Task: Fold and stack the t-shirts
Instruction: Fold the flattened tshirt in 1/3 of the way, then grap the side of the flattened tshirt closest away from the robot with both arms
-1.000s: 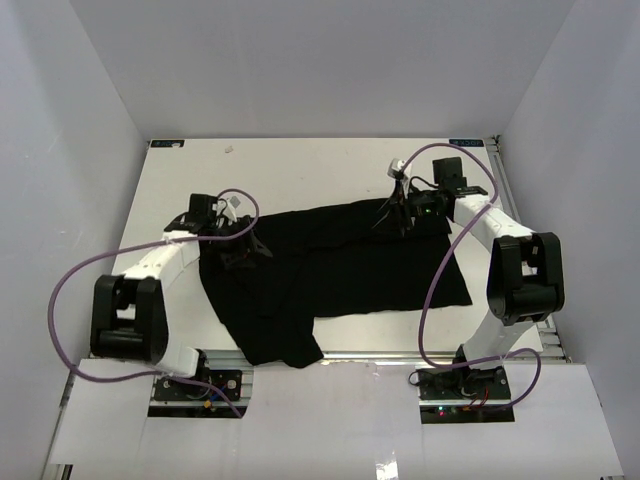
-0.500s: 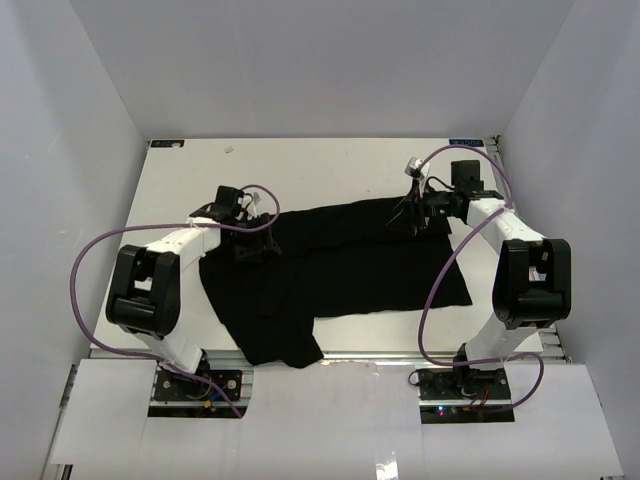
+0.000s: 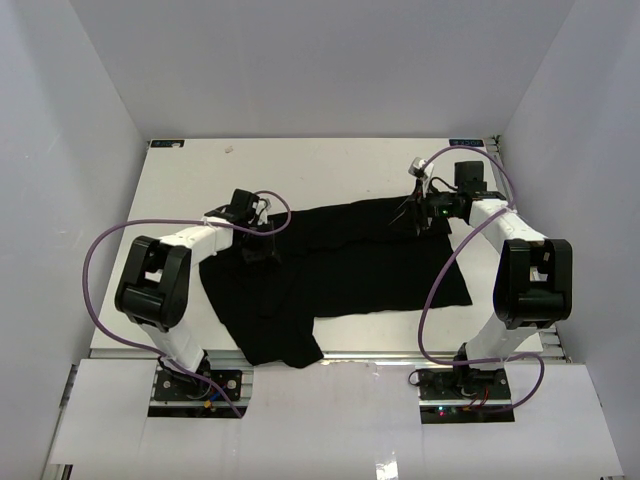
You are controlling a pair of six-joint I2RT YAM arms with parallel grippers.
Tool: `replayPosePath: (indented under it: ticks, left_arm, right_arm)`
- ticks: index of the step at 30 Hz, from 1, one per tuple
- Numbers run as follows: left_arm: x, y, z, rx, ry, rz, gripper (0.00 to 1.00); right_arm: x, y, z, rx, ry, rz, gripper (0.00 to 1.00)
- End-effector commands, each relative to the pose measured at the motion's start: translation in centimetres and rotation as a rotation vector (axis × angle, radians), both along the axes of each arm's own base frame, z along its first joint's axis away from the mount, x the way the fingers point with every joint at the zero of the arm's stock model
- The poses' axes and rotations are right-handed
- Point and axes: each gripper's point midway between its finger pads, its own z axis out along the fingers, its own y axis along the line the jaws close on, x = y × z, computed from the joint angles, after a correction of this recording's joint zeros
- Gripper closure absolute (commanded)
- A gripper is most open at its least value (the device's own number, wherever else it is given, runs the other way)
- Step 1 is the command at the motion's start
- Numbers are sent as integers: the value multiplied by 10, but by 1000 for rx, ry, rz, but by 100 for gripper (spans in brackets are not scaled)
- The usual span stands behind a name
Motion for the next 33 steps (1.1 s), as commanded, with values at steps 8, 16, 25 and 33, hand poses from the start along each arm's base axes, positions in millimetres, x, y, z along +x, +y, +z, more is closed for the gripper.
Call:
replayPosePath:
  ticks: [8,16,25,33]
  left_arm:
    - [2,-24,36,-119,-80,-63,70]
    - [-31,-61,73,-354,-50,-216,70]
    - [-83,-98,62,-501,141,-383,56]
    - [-83,-114,82,-525,134,-447,32]
  right_arm:
    - [-1,-5,12,12,-31,-10,36]
    - [-2,-7,11,9,-27,-15,36]
    - [-1,-8,17,7,-41,-16,36]
    - [-5,-8,19,4,-43,-14,36]
